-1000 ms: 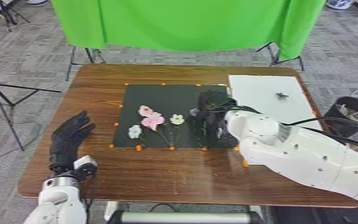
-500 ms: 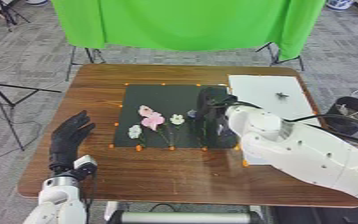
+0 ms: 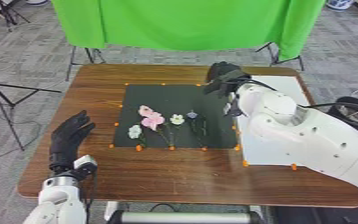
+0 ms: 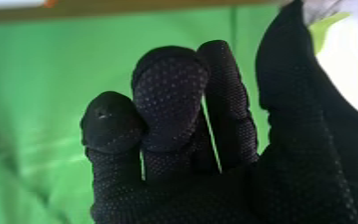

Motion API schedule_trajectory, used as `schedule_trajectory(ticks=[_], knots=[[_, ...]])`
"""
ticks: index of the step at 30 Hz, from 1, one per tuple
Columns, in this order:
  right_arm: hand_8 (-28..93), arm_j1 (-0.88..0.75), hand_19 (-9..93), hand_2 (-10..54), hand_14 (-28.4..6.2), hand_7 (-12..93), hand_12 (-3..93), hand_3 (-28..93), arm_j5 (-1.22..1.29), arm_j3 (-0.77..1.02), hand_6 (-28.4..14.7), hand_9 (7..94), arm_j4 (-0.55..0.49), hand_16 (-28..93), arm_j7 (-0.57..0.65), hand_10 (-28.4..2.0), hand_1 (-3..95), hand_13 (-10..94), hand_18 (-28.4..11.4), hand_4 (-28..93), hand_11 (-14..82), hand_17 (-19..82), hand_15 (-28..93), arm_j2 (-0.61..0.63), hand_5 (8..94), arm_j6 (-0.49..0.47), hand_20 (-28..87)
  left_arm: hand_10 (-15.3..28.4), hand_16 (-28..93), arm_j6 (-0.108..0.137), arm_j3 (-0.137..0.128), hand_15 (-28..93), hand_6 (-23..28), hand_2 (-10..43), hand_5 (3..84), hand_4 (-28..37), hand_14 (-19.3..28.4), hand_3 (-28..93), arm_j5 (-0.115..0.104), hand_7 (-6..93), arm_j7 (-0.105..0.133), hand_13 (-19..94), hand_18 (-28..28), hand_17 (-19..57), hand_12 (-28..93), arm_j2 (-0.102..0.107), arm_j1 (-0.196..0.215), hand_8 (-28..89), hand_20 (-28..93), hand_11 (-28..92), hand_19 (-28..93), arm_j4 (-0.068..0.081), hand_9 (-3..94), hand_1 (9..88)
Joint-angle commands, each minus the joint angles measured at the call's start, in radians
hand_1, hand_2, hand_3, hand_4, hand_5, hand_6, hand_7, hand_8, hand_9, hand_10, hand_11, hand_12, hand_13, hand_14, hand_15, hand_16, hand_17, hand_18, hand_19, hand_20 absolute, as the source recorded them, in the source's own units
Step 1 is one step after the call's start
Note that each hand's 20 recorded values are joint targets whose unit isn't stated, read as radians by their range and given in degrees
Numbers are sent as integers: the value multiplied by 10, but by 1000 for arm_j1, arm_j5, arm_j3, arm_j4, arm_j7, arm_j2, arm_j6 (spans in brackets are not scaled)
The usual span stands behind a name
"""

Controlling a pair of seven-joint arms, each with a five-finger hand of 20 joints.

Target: Arrange flowers

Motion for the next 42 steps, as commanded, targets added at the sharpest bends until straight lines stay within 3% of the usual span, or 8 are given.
schedule_trajectory(ticks=[1, 10, 21, 24, 29, 34, 39, 42], knots=[[-75, 61, 932, -95, -51, 119, 150, 649, -53, 8, -15, 510, 142, 273, 94, -150, 398, 829, -160, -161, 66, 539, 597, 65, 521, -64, 440, 126, 5, 3, 0, 305, 15, 24, 491, -163, 162, 704, -6, 198, 1, 374, 149, 67, 122, -3, 11, -92, 213, 223, 215, -2, 417, 300], [-63, 35, 932, -95, -60, 83, 148, 618, -100, 3, 0, 487, 263, 263, 168, -180, 276, 826, -170, -228, 60, 539, 597, 91, 466, -104, 430, 126, 5, 3, -2, 305, 15, 21, 493, -164, 163, 709, -5, 198, 1, 373, 150, 67, 122, -7, 17, -93, 214, 226, 215, -6, 417, 299], [-65, -22, 932, -95, -57, 92, 148, 629, -95, 27, 3, 562, 321, 257, 211, -178, 309, 852, -169, -195, 74, 564, 592, 88, 498, -115, 440, 127, 5, 1, 2, 308, 15, 19, 495, -167, 164, 713, -6, 198, 7, 374, 150, 69, 123, -5, 9, -92, 216, 226, 220, -2, 419, 299], [-68, -40, 932, -95, -46, 96, 149, 628, -85, 32, 1, 607, 332, 255, 220, -173, 319, 877, -152, -189, 82, 593, 577, 86, 512, -118, 436, 128, 3, 15, 11, 307, 15, 8, 495, -163, 164, 704, -8, 197, 32, 374, 145, 90, 123, 1, 3, -92, 226, 225, 238, 5, 417, 322], [-71, -76, 932, -95, -34, 101, 146, 634, -51, 60, 3, 631, 357, 256, 242, -173, 334, 912, -136, -181, 83, 624, 542, 75, 524, -129, 410, 99, -7, 27, 17, 278, 6, -36, 426, -111, 140, 687, 0, 229, 73, 351, 146, 166, 118, 5, -3, -108, 254, 227, 285, 14, 312, 468], [-80, -109, 932, -95, -26, 119, 140, 648, 5, 60, 6, 688, 354, 268, 226, -159, 403, 935, -123, -179, 99, 644, 525, 89, 561, -7, 393, 84, -9, 36, 12, 279, -10, -35, 377, -81, 126, 692, 6, 261, 63, 349, 148, 205, 102, 6, 0, -131, 272, 236, 311, 9, 265, 548], [43, -139, 932, -84, -20, 155, 187, 599, 103, 40, 2, 829, 358, 240, 124, -110, 564, 937, -124, -207, 98, 665, 566, 102, 713, 266, 407, 86, -10, 37, 11, 297, -10, -34, 385, -67, 132, 695, -9, 265, 63, 357, 150, 192, 97, 3, 0, -136, 276, 245, 322, 9, 280, 523], [61, -185, 932, -86, -15, 165, 221, 597, 96, 91, 2, 891, 295, 233, 103, -103, 604, 937, -127, -213, 87, 673, 597, 126, 780, 330, 437, 89, -10, 37, 9, 305, -8, -33, 390, -67, 138, 703, -6, 260, 62, 359, 149, 177, 96, 3, 3, -135, 272, 247, 319, 5, 289, 494]])
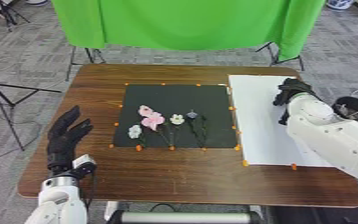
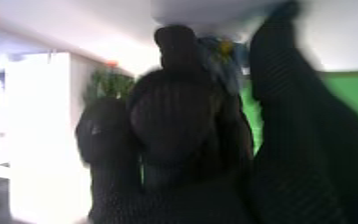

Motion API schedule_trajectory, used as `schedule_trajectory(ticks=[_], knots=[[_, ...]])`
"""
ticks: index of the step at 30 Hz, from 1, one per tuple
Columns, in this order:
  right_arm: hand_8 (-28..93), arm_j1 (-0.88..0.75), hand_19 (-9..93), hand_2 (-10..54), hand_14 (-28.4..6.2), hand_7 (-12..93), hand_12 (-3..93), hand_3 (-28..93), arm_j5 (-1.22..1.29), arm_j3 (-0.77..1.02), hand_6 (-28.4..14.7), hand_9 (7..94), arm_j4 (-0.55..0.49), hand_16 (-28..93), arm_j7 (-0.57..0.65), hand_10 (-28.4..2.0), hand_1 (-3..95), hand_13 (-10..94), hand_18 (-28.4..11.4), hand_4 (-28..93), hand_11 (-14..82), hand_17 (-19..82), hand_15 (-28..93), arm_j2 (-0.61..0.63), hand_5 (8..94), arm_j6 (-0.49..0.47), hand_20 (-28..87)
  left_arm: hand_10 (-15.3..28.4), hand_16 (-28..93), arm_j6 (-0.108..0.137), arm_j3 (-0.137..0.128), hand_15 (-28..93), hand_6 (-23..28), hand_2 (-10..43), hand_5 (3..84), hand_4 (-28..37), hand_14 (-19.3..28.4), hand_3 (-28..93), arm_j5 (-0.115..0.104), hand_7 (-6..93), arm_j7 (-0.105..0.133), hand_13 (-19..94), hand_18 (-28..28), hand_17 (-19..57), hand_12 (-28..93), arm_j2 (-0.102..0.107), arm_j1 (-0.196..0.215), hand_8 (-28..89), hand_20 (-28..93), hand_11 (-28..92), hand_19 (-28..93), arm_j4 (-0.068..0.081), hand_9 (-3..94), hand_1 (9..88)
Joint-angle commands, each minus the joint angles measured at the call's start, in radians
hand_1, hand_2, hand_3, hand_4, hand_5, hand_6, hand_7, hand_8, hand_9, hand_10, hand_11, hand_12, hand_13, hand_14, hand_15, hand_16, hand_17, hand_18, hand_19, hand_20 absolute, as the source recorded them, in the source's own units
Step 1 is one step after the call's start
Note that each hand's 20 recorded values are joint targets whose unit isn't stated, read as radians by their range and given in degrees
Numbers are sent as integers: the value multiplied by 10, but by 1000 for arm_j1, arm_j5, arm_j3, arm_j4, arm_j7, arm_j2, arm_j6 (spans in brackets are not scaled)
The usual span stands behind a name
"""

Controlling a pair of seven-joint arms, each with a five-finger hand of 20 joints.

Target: Arrange flowers

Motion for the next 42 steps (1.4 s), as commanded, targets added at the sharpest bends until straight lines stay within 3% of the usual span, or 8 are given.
schedule_trajectory(ticks=[1, 3, 4, 5, 10, 15, 33, 42], knots=[[62, -114, 932, -89, -14, 166, 227, 599, 13, 44, 1, 902, -82, 230, -92, -101, 613, 937, -127, -217, 81, 675, 606, 50, 791, 281, 445, 89, -11, 5, -6, 306, -6, -33, 393, -68, 139, 704, -9, 256, -9, 359, 148, 175, 96, -2, 6, -134, 271, 246, 317, -3, 290, 487], [62, -173, 932, -92, -14, 165, 233, 602, -14, 122, -1, 911, -160, 228, -105, -102, 619, 937, -124, -216, 78, 680, 617, 66, 798, 308, 454, 90, -11, 6, -2, 309, -5, -32, 397, -69, 139, 707, -17, 251, -5, 358, 148, 165, 96, -1, 0, -131, 267, 245, 312, 6, 293, 473], [62, -204, 932, -93, -13, 165, 235, 604, -25, 160, -1, 913, -202, 227, -117, -103, 619, 937, -125, -216, 77, 682, 620, 71, 801, 324, 459, 90, -11, 7, -8, 309, -4, -32, 399, -69, 140, 709, -25, 248, 3, 358, 146, 160, 96, 0, 10, -128, 262, 244, 305, 2, 296, 466], [61, -239, 932, -93, -13, 165, 237, 607, -50, 200, -2, 915, -246, 225, -126, -103, 618, 937, -125, -214, 76, 682, 623, 77, 803, 325, 465, 91, -12, 28, 12, 310, -4, -35, 400, -71, 141, 710, -27, 247, 8, 358, 141, 153, 96, 7, 3, -126, 253, 242, 288, -2, 298, 455], [61, -367, 932, -95, -11, 165, 241, 608, -148, 288, 1, 915, -441, 223, -180, -99, 616, 937, -125, -211, 70, 683, 626, 95, 805, 277, 474, 99, -11, 21, 6, 308, 0, -46, 416, -85, 145, 710, -23, 235, 0, 359, 131, 122, 101, 2, 6, -119, 221, 234, 220, -1, 321, 421], [60, -446, 932, -95, -10, 165, 243, 609, -220, 285, 3, 914, -537, 225, -210, -99, 611, 937, -123, -208, 67, 683, 626, 67, 805, 236, 478, 102, -10, 10, 10, 305, 1, -46, 425, -88, 146, 708, -16, 231, -5, 359, 134, 104, 105, -4, -1, -115, 214, 234, 202, 3, 335, 418], [52, -507, 932, -94, -12, 166, 237, 611, -287, 229, 16, 890, -539, 236, -213, -96, 589, 937, -124, -200, 60, 672, 612, -36, 789, 203, 493, 109, -1, -3, 8, 292, 4, -45, 440, -99, 151, 708, -12, 221, -19, 354, 130, 41, 112, -10, 0, -105, 179, 231, 125, 5, 359, 382], [54, -521, 932, -95, -13, 148, 154, 596, -236, 254, -4, 792, -548, 253, -211, -118, 521, 937, -122, -174, 127, 664, 586, -44, 731, 139, 479, 110, 5, -11, 5, 293, 4, -45, 442, -103, 151, 707, -9, 220, -24, 350, 134, 30, 116, -12, 1, -105, 175, 232, 126, 4, 366, 378]])
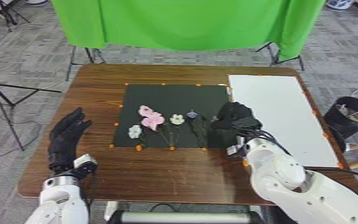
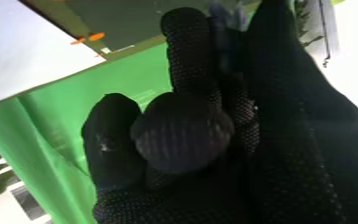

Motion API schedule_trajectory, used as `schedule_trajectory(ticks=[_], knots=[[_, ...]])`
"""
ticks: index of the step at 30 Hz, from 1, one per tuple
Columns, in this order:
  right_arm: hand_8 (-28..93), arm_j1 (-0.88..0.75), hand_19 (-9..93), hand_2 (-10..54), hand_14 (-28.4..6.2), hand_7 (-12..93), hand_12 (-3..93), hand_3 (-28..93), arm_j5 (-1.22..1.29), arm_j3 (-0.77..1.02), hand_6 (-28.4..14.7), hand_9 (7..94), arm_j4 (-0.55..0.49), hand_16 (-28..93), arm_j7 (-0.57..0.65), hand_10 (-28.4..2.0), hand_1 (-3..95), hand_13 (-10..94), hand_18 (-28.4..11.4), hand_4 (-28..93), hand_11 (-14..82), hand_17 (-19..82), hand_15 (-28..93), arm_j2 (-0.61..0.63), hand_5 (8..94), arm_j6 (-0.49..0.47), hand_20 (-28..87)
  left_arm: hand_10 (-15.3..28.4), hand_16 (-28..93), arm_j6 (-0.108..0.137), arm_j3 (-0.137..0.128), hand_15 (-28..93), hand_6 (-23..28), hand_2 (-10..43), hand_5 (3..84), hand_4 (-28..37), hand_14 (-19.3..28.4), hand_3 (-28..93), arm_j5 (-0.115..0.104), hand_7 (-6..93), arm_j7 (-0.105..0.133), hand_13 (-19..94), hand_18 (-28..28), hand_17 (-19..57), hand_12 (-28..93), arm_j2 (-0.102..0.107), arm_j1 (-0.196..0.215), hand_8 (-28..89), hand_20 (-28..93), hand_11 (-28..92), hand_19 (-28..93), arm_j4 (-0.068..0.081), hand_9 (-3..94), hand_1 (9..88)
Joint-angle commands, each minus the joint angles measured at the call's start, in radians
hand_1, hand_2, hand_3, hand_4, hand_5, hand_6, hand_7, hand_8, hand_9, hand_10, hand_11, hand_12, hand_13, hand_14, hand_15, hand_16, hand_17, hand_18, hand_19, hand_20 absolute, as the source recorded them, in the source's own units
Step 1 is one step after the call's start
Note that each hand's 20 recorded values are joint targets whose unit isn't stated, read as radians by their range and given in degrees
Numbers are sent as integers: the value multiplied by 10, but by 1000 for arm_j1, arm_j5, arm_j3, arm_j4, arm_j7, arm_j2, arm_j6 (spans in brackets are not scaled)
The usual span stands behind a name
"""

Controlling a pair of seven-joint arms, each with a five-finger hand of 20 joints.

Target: Arrange flowers

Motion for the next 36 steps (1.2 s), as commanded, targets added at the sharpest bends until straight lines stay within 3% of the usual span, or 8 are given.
schedule_trajectory(ticks=[1, 6, 15, 19, 22, 36], knots=[[50, -18, 932, -95, -13, 149, 147, 611, 41, 24, -6, 777, -11, 256, -2, -118, 505, 937, -121, -176, 128, 661, 581, -5, 721, -52, 474, 111, 5, -18, -3, 293, 4, -46, 443, -103, 151, 708, 6, 220, -12, 350, 135, 30, 116, -11, 6, -105, 176, 233, 127, 3, 367, 378], [-88, -33, 932, -95, -15, 150, 136, 683, 57, 44, 1, 709, -25, 270, -3, -125, 416, 937, -119, -185, 112, 653, 552, 0, 655, -85, 458, 110, 6, -25, -1, 294, 4, -50, 443, -103, 151, 712, 9, 220, -17, 349, 137, 28, 118, -11, 3, -103, 176, 235, 130, 5, 371, 376], [-82, -46, 932, -95, -22, 119, 124, 668, 96, 69, -8, 625, -42, 280, 2, -151, 367, 935, -121, -166, 78, 643, 525, 2, 574, -118, 423, 110, 8, -31, -7, 296, 2, -54, 445, -108, 152, 718, 12, 220, -27, 350, 139, 26, 121, -11, 7, -102, 175, 235, 135, 1, 373, 374], [-76, -41, 932, -95, -24, 106, 114, 672, 102, 68, -15, 595, -46, 283, 6, -164, 346, 934, -120, -162, 71, 641, 518, 2, 544, -123, 407, 109, 8, -33, -2, 296, 1, -55, 445, -109, 152, 719, 13, 220, -27, 350, 140, 25, 122, -9, -4, -102, 174, 235, 134, 10, 373, 374], [-73, -39, 932, -95, -25, 98, 108, 670, 105, 74, -23, 573, -48, 284, 4, -172, 336, 931, -119, -163, 66, 639, 514, 1, 525, -127, 398, 108, 9, -33, -6, 296, 0, -56, 445, -109, 152, 721, 15, 220, -28, 350, 141, 24, 123, -8, 5, -102, 174, 234, 135, 4, 375, 374], [-63, -59, 932, -95, -35, 87, 102, 654, 145, 152, -32, 537, -93, 284, -28, -174, 287, 915, -133, -156, 65, 619, 515, -7, 501, -53, 388, 108, 8, -35, -4, 294, -1, -60, 446, -118, 151, 731, 18, 220, -31, 351, 141, 22, 125, -7, 0, -103, 172, 233, 132, 4, 377, 370]])
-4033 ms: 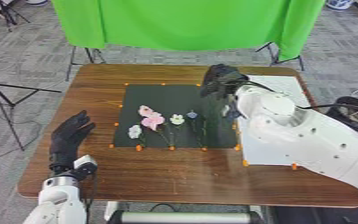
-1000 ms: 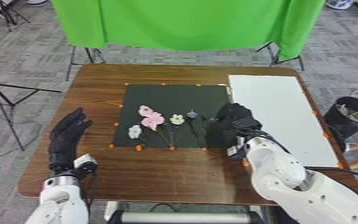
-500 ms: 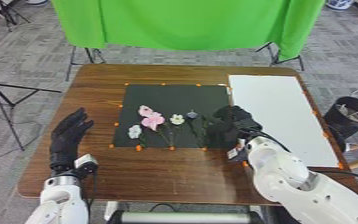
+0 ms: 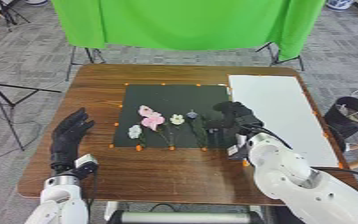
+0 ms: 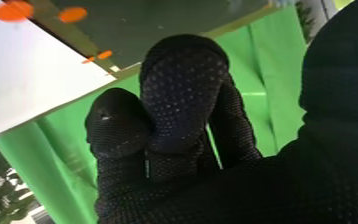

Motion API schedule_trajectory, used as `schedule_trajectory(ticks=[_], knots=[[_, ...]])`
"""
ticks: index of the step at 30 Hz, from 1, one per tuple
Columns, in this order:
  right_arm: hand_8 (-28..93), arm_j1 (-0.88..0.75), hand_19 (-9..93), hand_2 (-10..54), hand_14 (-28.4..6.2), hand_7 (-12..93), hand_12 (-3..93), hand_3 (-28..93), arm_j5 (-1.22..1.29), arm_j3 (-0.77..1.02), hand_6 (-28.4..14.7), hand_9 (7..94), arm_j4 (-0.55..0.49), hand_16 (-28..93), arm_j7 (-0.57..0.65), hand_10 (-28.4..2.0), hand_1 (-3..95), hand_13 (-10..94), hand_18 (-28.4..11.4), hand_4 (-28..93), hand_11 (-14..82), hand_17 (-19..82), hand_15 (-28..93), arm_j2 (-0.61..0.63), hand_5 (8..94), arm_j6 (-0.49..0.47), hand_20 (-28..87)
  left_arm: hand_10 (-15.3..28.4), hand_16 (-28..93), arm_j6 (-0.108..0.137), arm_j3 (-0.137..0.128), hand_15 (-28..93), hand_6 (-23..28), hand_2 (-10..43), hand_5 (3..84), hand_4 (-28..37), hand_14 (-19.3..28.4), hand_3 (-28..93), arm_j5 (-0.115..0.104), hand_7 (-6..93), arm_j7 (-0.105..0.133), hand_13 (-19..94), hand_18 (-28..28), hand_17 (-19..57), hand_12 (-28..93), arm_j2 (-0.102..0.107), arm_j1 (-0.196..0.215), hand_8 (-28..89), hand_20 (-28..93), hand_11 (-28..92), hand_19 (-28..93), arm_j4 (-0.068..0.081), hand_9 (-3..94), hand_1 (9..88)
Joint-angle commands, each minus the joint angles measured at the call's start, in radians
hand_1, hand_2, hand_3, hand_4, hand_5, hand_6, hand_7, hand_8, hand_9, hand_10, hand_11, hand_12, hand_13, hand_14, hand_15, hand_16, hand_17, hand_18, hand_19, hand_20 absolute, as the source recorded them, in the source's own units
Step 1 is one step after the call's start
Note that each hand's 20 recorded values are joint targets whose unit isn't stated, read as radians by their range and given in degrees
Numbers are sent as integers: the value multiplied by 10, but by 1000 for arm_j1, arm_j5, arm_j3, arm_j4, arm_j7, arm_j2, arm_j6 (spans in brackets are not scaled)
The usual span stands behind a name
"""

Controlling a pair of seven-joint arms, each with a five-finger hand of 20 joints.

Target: Arrange flowers

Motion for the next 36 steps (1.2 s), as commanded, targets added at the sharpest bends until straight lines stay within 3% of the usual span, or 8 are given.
schedule_trajectory(ticks=[1, 7, 20, 25, 28, 32, 35, 36], knots=[[-63, -44, 927, -95, -43, 86, 103, 652, 57, 95, -34, 533, -54, 283, -38, -173, 273, 903, -145, -151, 64, 593, 512, -7, 501, 67, 387, 108, 9, -12, -1, 294, -1, -59, 446, -119, 151, 730, 6, 220, -5, 351, 141, 22, 124, -5, 4, -103, 173, 233, 132, 3, 376, 371], [-65, -226, 605, -48, -165, 94, 127, 662, 540, 408, -41, 503, -109, 221, -253, -177, 208, 607, -200, -149, 61, 313, 339, -60, 518, 55, 373, 116, 2, -58, -28, 294, 4, -59, 456, -121, 158, 730, 94, 214, -19, 378, 127, 90, 124, -9, 20, -101, 187, 239, 158, -12, 389, 372], [-58, -566, 154, 1, -165, 47, 108, 704, 1061, 854, -25, 384, -170, 222, -657, -144, 74, 337, -174, -168, 35, 189, 83, -373, 431, -255, 282, 128, -7, -70, -47, 294, 7, -55, 490, -122, 165, 725, 104, 210, -2, 400, 119, 111, 118, -41, 37, -99, 195, 245, 153, -41, 436, 375], [-63, -658, 70, -2, -125, 18, 96, 732, 1184, 853, -59, 362, -201, 172, -770, -136, 21, 261, -157, -183, 30, 169, 44, -398, 419, -198, 264, 128, -6, -59, -48, 294, 6, -54, 493, -122, 165, 725, 96, 210, 24, 403, 122, 110, 118, -114, 57, -99, 205, 244, 166, -65, 441, 375], [-64, -696, 55, -6, -121, 33, 97, 758, 1268, 867, -66, 384, -215, 163, -808, -139, 9, 259, -150, -182, 38, 171, 48, -396, 473, -167, 267, 128, -6, -87, -61, 295, 4, -53, 494, -121, 165, 724, 165, 209, 16, 403, 123, 110, 119, -170, 59, -99, 209, 245, 173, -67, 444, 374], [-68, -735, 55, -6, -120, 53, 99, 773, 1343, 894, -58, 426, -234, 158, -830, -144, 10, 287, -149, -186, 47, 184, 66, -400, 503, -132, 278, 127, -7, -82, -76, 294, 4, -52, 496, -121, 165, 723, 191, 208, 40, 403, 123, 110, 120, -263, 60, -98, 208, 247, 171, -75, 447, 374], [-71, -762, 60, -4, -122, 65, 101, 778, 1353, 907, -51, 444, -243, 157, -841, -140, 12, 311, -150, -188, 52, 197, 82, -421, 514, -122, 287, 128, -6, -132, -123, 295, 3, -52, 497, -121, 165, 722, 233, 208, 10, 404, 123, 110, 121, -315, 71, -98, 207, 248, 169, -78, 450, 373], [-71, -768, 62, -2, -121, 67, 102, 777, 1353, 908, -48, 451, -245, 157, -838, -140, 14, 320, -150, -188, 54, 201, 86, -425, 518, -120, 289, 128, -6, -32, 11, 295, 3, -52, 498, -121, 165, 722, 209, 208, 27, 404, 123, 109, 121, -261, -49, -97, 207, 249, 168, -35, 451, 373]])
